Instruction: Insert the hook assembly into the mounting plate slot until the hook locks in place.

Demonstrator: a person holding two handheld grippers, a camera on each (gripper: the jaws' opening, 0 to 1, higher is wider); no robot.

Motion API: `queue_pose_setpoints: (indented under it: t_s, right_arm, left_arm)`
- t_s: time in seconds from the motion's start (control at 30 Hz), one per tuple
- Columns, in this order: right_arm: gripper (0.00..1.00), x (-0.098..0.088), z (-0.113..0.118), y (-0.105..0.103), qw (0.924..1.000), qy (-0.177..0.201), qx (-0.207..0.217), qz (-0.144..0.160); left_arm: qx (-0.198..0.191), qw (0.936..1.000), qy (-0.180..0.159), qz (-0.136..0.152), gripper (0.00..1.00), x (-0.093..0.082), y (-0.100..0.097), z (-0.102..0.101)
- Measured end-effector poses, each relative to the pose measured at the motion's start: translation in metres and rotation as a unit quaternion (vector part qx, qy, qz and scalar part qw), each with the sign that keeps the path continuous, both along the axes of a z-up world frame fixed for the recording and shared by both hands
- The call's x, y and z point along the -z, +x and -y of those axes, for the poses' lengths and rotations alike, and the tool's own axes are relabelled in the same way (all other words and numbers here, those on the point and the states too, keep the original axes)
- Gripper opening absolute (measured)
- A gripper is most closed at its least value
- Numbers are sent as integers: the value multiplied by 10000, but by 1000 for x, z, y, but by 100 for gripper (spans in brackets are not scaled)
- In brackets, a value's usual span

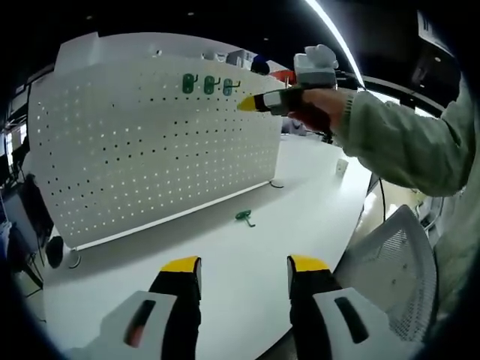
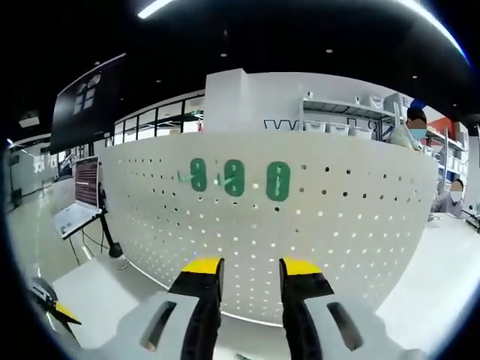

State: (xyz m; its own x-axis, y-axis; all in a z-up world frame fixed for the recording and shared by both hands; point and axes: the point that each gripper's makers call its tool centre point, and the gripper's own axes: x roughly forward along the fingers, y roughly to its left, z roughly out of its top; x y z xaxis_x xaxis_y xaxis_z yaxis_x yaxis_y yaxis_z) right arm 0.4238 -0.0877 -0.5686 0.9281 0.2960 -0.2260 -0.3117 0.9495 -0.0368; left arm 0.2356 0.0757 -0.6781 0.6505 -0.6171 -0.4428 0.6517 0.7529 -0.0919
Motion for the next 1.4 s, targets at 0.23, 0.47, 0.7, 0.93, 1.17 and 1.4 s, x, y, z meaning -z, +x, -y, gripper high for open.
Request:
queue_pose_setpoints:
  t_s: [0.23,0.47,0.7,0.93,1.17,1.4]
  right_arm:
    - [29,24,-6,-19,9996,-41,-160,-250]
    - [30,40,-13,-38,9987,-94,-294,-411]
    - [30,55,-17,-58,9975,-122,-412,-568]
    - [32,65,-17,-78,9964,-124,-481,-693]
    - [37,74,-20,-97,9947,-109,-583,-834]
    - [43,77,-23,-113,9933,-59,-678,-933]
  left_arm:
    - [-3,10000,9,38,48,-3,0,-1]
    - [2,10000,31,80,48,-5,-3,-2]
    - [-30,9999,42,129,47,-9,-7,-4]
    - [-50,9998,57,169,47,-12,-11,-5]
    - [-49,9998,81,190,48,-14,-15,-5]
    - [-46,9997,83,229,48,-17,-18,-5]
